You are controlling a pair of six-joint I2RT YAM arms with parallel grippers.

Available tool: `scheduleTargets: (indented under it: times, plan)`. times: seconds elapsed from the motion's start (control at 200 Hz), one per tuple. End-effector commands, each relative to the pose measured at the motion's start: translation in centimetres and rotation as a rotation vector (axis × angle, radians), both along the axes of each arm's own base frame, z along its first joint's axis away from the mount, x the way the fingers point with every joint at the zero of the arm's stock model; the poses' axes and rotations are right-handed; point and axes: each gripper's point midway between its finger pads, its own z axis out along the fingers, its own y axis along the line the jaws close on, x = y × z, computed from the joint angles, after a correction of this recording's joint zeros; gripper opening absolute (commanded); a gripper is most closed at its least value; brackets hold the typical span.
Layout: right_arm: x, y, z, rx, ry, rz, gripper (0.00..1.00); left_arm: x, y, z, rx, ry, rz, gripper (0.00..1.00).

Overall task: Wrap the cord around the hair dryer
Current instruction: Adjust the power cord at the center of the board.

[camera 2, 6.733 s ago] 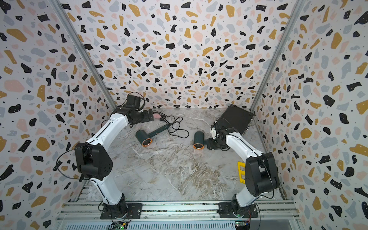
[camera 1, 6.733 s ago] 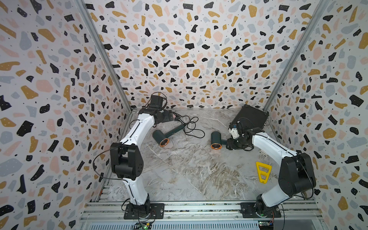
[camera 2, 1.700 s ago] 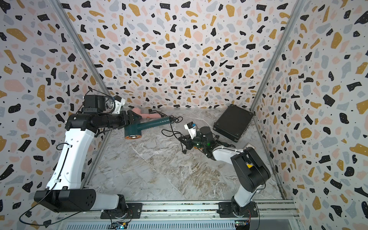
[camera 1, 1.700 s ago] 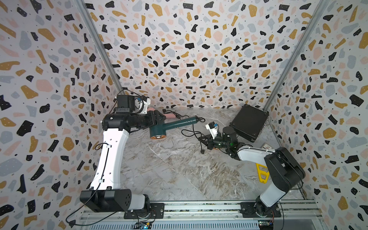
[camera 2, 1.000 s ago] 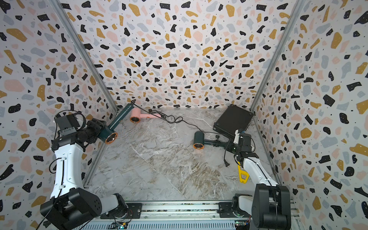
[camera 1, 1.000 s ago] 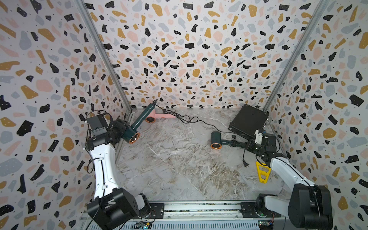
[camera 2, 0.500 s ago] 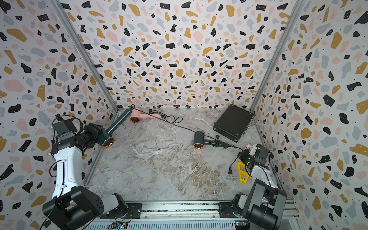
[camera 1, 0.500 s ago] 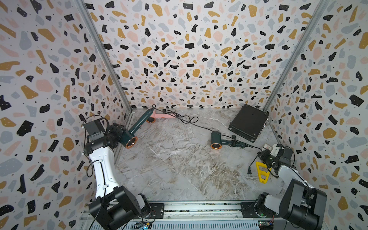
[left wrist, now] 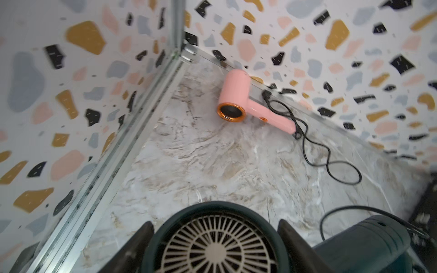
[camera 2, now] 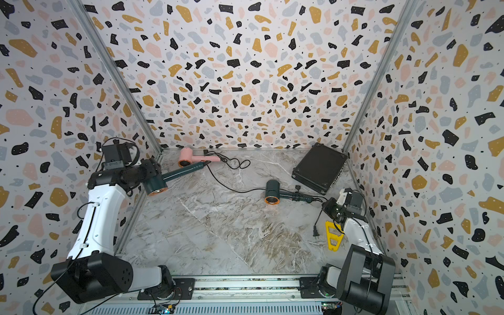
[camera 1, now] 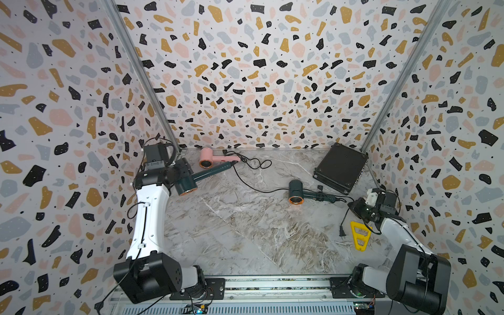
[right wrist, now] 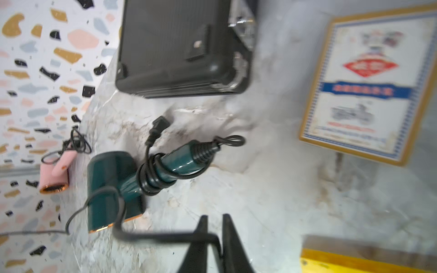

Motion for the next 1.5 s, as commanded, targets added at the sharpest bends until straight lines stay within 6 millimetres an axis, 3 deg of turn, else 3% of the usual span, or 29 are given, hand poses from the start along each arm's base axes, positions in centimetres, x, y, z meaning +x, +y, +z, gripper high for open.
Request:
scheduleTargets:
  times: [0.0,0.165,0.35,0.491,0.661,0.916,1.126,1.397,1.497]
  plan:
    - [-1.6,0.8,1.2,-0.107,0.047,0.092,0.63,-1.1,-0.9,0.8,0.105,0.052,-0.105,0.0]
    - [-0.8,5.2,6.3,-0.014,-0.167,0.258,0.75,-1.6,-5.4,1.4,0.033,0.089,-0.297,0.0]
    - [-1.0,12.1,13.1,0.18,-0.473,0.565,0.74,-2.8,-11.0,2.1,0.0,0.139,-0.523,0.0]
    - [-2.6,17.8,14.3,0.241,-0.579,0.823,0.74,-3.9,-15.1,4.5,-0.153,0.069,-0.687,0.0]
    - [-3.1,23.0,15.1,0.282,-0.732,1.034,0.74,-5.0,-18.0,6.8,-0.274,0.007,-0.809,0.0]
    - [-1.1,27.9,16.5,0.324,-0.888,1.088,0.73,-5.5,-19.5,7.5,-0.338,-0.013,-0.865,0.0]
    - [-3.1,32.2,17.1,0.386,-0.92,1.183,0.73,-5.3,-19.7,7.0,-0.342,0.0,-0.86,0.0]
    - [-4.9,36.0,17.7,0.467,-0.914,1.267,0.71,-5.2,-19.8,7.2,-0.344,-0.006,-0.858,0.0]
    - [-5.1,36.5,17.7,0.492,-0.908,1.262,0.63,-5.3,-19.7,7.0,-0.343,-0.002,-0.855,0.0]
